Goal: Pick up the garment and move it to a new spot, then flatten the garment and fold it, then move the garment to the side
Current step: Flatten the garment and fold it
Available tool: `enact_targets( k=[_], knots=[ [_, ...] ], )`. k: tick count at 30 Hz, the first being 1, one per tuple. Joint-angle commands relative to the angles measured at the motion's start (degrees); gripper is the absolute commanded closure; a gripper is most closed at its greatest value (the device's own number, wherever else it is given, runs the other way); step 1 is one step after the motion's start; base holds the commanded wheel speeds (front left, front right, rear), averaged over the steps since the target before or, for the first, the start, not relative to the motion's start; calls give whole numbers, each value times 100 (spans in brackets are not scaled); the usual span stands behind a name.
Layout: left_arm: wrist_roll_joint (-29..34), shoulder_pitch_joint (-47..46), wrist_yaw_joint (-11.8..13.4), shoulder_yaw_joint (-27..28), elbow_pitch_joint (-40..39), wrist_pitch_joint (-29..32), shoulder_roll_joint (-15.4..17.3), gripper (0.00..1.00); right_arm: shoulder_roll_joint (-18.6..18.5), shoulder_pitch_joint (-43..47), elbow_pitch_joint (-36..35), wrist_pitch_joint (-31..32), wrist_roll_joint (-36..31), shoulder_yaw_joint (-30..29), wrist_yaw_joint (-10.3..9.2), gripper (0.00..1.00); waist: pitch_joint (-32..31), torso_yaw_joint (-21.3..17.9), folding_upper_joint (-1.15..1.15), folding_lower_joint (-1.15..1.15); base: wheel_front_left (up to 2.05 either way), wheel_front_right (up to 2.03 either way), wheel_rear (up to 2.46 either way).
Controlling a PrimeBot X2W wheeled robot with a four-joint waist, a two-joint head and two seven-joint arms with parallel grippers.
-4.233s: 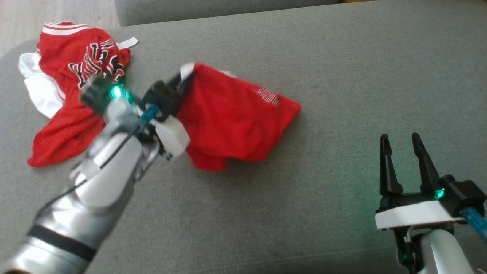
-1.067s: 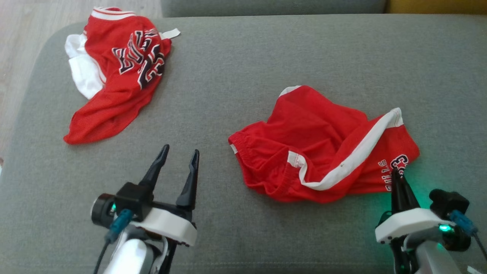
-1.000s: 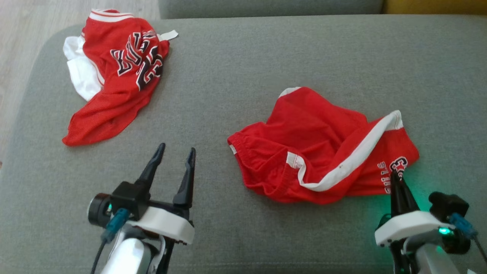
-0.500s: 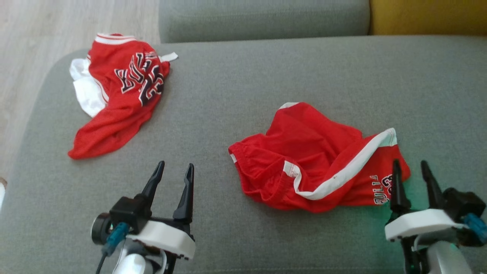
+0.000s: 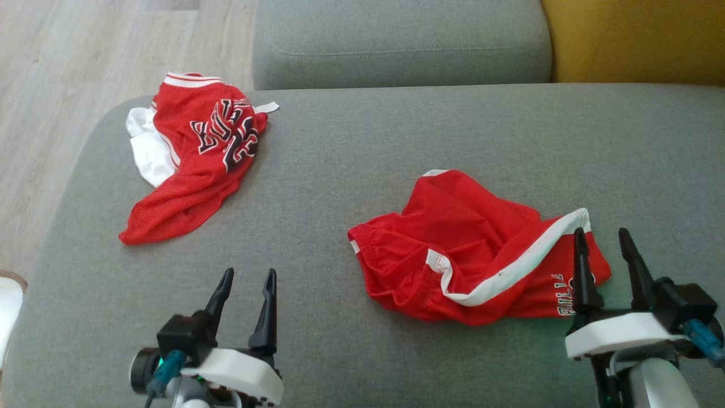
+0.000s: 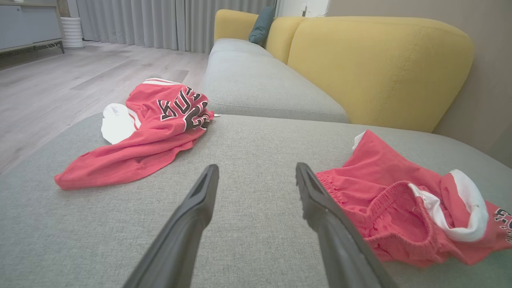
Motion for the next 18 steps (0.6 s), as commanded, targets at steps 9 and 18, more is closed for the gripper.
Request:
enact_targets(
  k=[9, 18],
  knots=[
    [37, -159, 24, 317, -187, -69, -40, 0, -31, -89, -161, -62, 67, 255, 42, 0, -14, 82, 0, 0, 0, 0, 0],
    [71, -156, -16, 329, -158, -69, -58, 0, -31, -100, -123, -62, 97, 277, 42, 0, -5, 88, 0, 0, 0, 0, 0]
  ],
)
